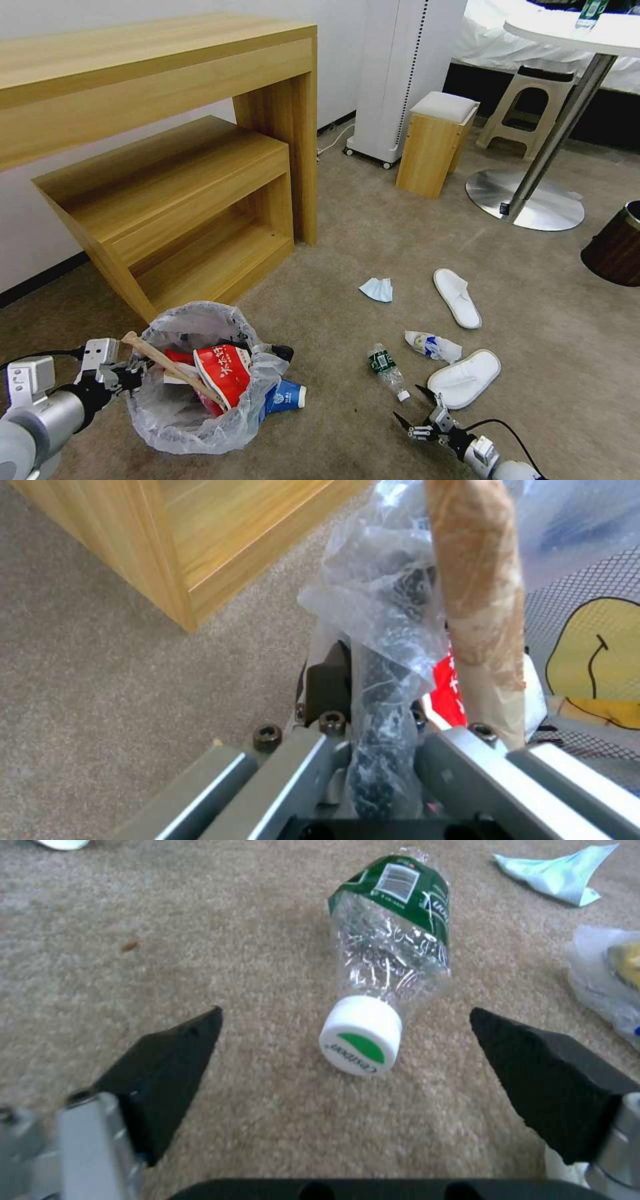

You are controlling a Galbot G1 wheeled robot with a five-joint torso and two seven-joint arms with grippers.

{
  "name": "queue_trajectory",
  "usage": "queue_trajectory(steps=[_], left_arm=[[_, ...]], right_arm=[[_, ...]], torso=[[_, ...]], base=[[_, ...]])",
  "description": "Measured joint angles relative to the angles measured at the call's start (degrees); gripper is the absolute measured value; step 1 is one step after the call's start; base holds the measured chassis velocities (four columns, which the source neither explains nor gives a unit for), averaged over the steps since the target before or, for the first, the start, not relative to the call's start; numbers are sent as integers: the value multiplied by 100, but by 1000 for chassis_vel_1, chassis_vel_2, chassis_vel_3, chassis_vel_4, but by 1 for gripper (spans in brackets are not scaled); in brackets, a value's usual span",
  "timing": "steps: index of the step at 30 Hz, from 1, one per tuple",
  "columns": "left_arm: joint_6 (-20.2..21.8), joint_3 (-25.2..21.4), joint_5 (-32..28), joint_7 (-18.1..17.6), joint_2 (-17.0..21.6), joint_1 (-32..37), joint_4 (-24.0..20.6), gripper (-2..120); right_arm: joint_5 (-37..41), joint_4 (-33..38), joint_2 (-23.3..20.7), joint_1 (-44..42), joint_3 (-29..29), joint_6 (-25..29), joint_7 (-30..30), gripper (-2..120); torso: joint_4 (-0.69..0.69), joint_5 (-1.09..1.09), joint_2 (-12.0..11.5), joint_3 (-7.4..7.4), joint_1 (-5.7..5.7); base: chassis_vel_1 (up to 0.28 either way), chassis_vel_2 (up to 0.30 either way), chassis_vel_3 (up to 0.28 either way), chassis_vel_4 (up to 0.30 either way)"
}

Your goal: Pick up the trash bin and place the garbage on the floor into it.

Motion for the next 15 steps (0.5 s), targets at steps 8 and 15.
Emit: queue_trajectory(steps=[8,15], left_arm=[[-41,-74,-8,38,-31,66,-52,0],[-47,-75,3,63,-49,66,-47,0]], right_arm=[[-34,-228,119,76,-3,0,29,65],[-32,-498,205,196,-25,1,4,62]], torso=[[0,0,0,0,0],[0,0,0,0,0]], base=[[0,0,0,0],[0,0,0,0]])
